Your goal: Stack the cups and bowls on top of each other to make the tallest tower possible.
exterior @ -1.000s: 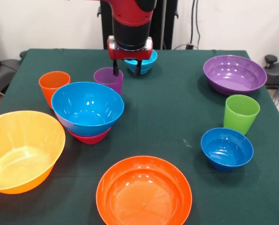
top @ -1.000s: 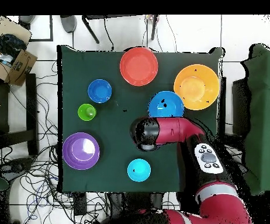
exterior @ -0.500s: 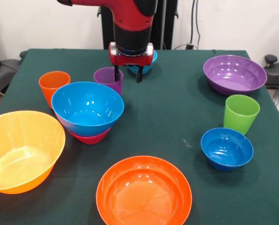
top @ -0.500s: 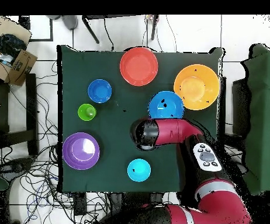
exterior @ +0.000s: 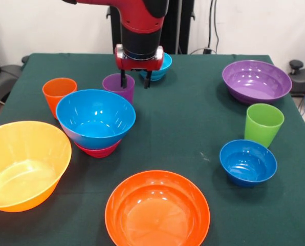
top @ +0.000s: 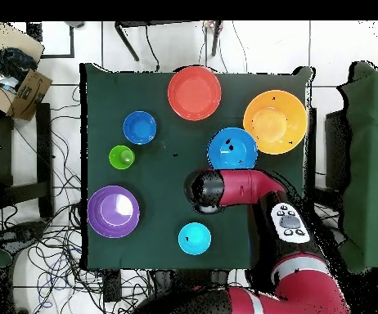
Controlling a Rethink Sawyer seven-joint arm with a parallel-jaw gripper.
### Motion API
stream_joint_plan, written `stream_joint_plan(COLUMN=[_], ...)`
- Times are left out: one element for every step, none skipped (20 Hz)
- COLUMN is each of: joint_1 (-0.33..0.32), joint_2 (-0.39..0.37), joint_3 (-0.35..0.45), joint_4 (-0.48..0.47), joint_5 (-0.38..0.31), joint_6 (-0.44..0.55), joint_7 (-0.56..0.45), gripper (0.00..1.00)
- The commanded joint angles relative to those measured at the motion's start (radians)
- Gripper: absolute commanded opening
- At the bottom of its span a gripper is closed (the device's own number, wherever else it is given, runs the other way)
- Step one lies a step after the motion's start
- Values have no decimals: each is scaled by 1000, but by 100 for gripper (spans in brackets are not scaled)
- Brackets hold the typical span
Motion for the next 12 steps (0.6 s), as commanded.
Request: stream_joint_plan(joint_1=[46,44,43,38,36,29,23,18,16,11,5,0], joint_2=[36,39,41,42,45,48,53,59,63,67,70,76], joint_3=[-32,-33,-36,-36,-38,-36,-33,-28,-28,-24,-17,-9], joint_4=[-16,-9,-4,6,10,19,21,15,14,11,12,6], joint_5=[-21,-19,-21,-21,-24,-26,-25,-23,-22,-18,-14,-10], joint_6=[36,22,6,-12,-29,-53,-66,-72,-83,-88,-94,-95], joint_7=[98,98,98,96,96,93,87,83,83,80,76,70], gripper=[100,100,100,100,100,100,100,100,100,100,100,100])
